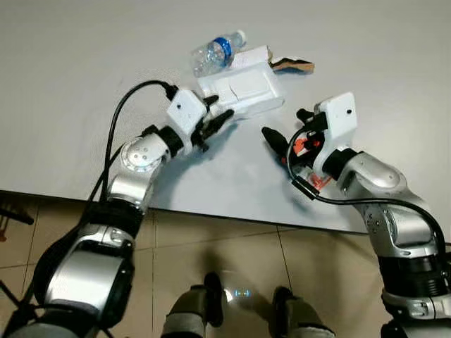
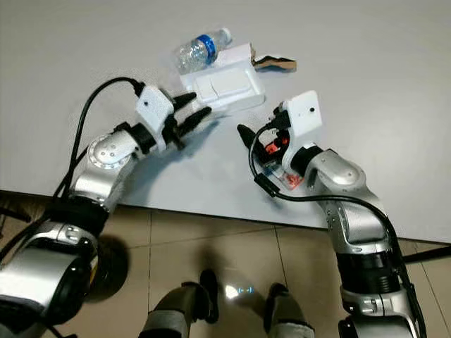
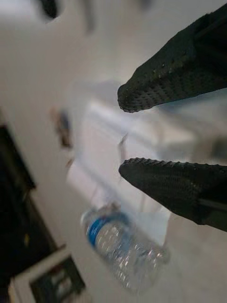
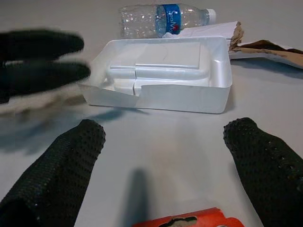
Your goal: Picking trash to rubbish bin
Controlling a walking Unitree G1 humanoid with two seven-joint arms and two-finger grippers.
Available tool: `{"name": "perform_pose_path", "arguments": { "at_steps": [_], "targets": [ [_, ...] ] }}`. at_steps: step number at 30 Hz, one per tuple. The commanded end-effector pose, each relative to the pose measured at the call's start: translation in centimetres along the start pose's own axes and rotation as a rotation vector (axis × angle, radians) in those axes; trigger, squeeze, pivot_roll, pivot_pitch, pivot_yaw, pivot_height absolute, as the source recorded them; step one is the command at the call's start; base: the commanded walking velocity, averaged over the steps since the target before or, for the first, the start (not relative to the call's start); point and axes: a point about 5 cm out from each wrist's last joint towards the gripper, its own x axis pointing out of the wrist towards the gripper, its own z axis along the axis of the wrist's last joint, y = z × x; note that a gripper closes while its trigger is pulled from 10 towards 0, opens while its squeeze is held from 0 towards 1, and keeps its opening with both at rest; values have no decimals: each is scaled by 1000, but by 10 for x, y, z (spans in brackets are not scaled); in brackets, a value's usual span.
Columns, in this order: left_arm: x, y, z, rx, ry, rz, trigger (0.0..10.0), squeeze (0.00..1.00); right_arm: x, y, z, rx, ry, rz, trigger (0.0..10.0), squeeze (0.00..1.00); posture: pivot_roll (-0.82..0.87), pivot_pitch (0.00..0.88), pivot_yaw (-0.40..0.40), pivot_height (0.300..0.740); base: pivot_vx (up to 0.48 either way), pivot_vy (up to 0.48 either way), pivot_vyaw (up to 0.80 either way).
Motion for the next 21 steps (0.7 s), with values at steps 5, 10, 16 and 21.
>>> {"name": "perform_pose_path", "arguments": {
  "at_steps": [5,10,16,21],
  "targets": [
    [18,4,16,-73,-40,7,10000,0,-1,1,8,-16,-37,-2,10000,0,0,317,108,740,0,0,0],
    [27,13,37,-93,-96,-12,10000,4,-3,-1,9,-22,-38,-13,10000,0,-10,320,112,740,0,0,0],
    [34,28,46,-6,-34,-25,10000,1000,-3,-1,6,-17,-30,-21,10000,0,-11,318,123,740,0,0,0],
    [35,20,42,-30,-26,-83,10000,1000,-5,-1,5,-14,-29,-25,10000,0,-12,316,126,740,0,0,0]
  ]
}}
